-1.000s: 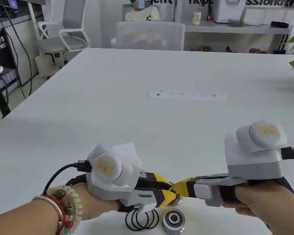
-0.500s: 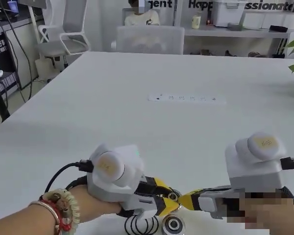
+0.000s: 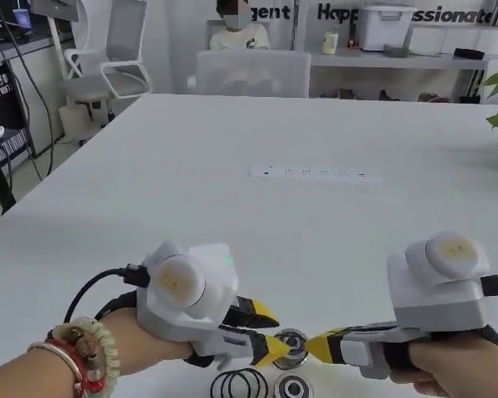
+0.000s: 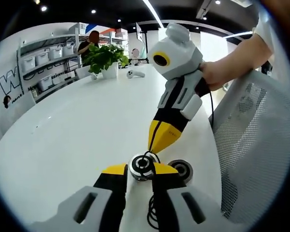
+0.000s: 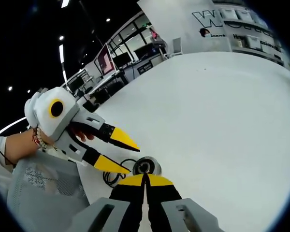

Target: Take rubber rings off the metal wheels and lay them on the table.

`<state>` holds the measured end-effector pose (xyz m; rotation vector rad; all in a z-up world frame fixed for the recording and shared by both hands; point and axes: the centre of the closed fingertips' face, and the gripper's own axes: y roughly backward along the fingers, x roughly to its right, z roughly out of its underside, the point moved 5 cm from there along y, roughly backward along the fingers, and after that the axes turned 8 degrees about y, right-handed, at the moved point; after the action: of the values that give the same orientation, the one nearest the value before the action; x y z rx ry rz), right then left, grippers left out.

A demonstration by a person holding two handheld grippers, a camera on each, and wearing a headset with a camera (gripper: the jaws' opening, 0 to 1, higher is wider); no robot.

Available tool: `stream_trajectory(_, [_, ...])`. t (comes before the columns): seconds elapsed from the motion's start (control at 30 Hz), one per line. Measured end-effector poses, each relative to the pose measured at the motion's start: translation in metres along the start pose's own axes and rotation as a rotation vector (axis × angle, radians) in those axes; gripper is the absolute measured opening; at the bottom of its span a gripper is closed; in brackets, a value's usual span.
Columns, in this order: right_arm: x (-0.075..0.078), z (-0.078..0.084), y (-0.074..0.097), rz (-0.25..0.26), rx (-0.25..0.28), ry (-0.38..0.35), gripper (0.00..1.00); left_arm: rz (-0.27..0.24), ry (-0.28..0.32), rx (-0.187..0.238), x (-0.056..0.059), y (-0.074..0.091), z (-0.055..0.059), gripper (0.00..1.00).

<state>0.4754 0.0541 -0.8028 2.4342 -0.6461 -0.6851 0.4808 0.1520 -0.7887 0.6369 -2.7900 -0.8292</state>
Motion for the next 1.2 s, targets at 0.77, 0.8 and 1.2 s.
stream_trajectory(0.77, [0.002, -0.021, 0.019, 0.03, 0.09, -0.001, 0.0, 0.022, -0.075, 0.006, -0.007, 0.047, -0.045, 0.45])
stream_trajectory(0.8, [0.001, -0.021, 0.019, 0.029, 0.09, 0.005, 0.0, 0.021, -0.07, 0.011, -0.008, 0.051, -0.047, 0.45])
stream_trajectory(1.2, [-0.007, -0.032, 0.023, 0.013, 0.13, 0.038, 0.0, -0.059, -0.035, 0.027, -0.003, 0.094, -0.035, 0.51])
